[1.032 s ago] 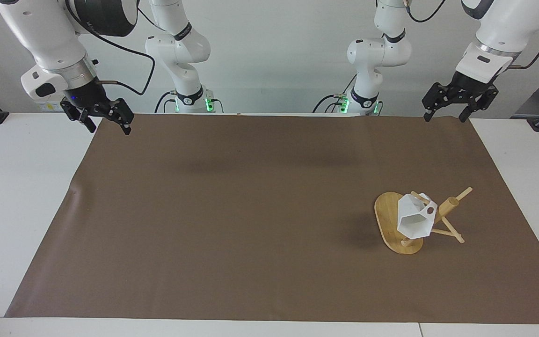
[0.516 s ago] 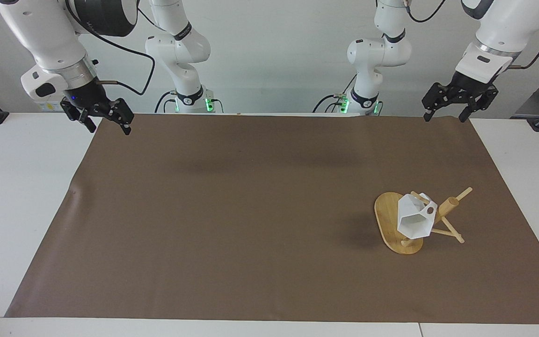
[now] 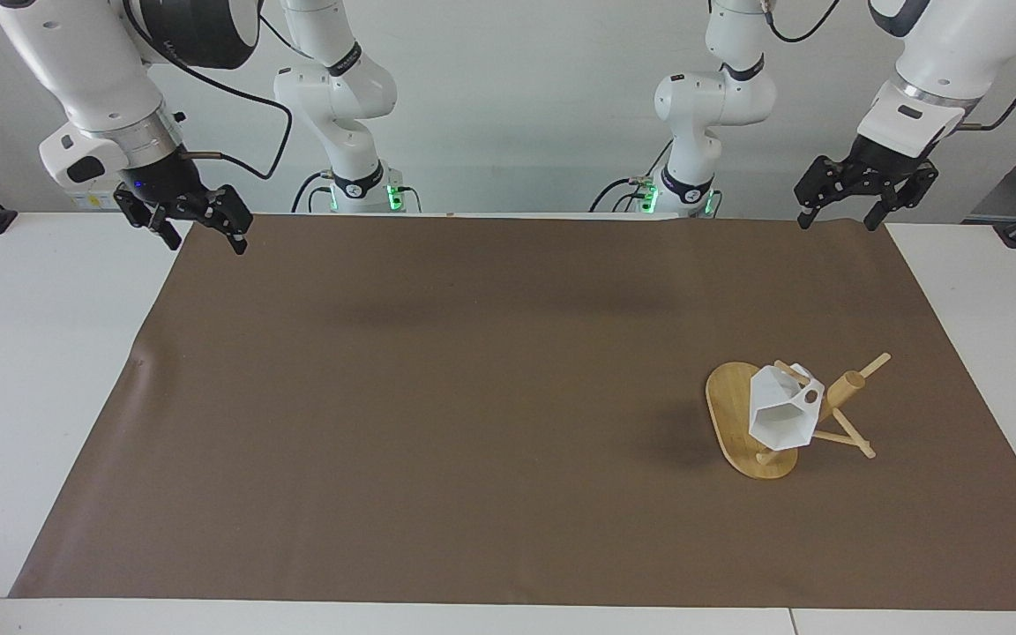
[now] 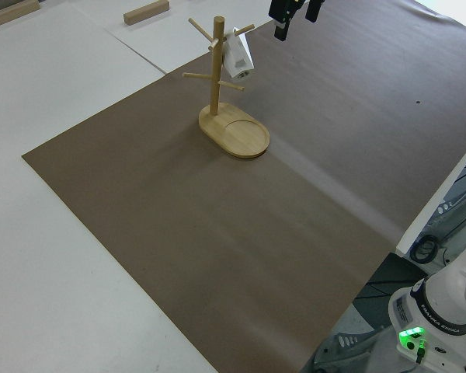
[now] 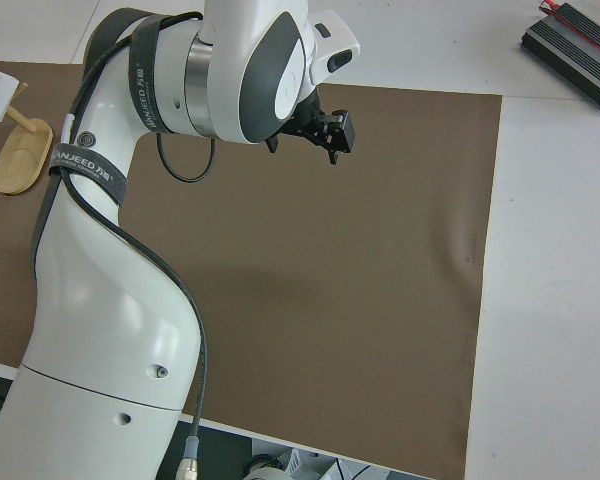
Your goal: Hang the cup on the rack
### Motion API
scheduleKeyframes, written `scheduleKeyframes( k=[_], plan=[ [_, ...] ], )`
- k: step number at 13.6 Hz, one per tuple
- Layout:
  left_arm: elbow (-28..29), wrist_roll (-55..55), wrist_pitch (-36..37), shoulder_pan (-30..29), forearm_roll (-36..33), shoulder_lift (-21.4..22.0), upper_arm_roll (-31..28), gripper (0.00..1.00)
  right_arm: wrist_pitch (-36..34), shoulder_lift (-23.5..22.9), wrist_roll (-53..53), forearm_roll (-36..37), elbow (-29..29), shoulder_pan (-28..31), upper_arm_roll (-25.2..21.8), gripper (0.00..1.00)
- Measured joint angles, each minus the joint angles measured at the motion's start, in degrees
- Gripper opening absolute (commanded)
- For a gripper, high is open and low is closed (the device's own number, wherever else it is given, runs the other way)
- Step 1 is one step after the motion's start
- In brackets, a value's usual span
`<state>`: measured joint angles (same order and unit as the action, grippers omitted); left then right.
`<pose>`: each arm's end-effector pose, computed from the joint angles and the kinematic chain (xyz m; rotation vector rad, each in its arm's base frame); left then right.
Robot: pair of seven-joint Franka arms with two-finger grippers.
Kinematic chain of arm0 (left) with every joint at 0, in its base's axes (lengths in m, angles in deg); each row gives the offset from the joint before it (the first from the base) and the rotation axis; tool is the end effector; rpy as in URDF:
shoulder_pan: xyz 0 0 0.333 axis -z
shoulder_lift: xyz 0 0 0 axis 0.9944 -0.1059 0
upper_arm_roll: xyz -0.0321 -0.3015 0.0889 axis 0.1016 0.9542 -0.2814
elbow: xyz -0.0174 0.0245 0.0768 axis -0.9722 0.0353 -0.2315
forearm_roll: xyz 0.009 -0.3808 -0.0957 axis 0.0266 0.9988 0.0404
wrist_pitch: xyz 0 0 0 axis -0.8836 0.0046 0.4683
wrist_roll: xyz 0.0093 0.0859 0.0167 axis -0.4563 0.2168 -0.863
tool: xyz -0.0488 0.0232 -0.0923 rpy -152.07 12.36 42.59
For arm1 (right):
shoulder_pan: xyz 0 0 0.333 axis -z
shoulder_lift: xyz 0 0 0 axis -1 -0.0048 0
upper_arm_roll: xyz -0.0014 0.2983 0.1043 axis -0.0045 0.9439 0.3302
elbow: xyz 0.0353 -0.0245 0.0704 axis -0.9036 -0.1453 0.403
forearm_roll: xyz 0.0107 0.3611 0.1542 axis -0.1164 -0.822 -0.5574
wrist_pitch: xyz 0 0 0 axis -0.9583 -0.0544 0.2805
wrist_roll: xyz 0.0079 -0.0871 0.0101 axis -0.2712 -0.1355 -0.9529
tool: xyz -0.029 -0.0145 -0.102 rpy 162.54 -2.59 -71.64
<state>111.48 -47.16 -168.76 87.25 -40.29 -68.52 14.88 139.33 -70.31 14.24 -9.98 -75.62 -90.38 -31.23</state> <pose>0.5222 -0.0413 0.6518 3.1214 -0.1154 0.0365 0.5524 -0.0502 0.6145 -3.1249 0.1591 -0.0043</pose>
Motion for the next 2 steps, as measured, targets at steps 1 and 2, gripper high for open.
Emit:
scheduleKeyframes(
  k=[1, 2],
  plan=[
    [0.0, 0.0, 0.0, 0.0, 0.0, 0.0, 0.1, 1.0, 0.0, 0.0, 0.0, 0.0, 0.0, 0.0, 0.0, 1.0],
    [0.0, 0.0, 0.0, 0.0, 0.0, 0.0, 0.1, 1.0, 0.0, 0.0, 0.0, 0.0, 0.0, 0.0, 0.0, 1.0]
  ],
)
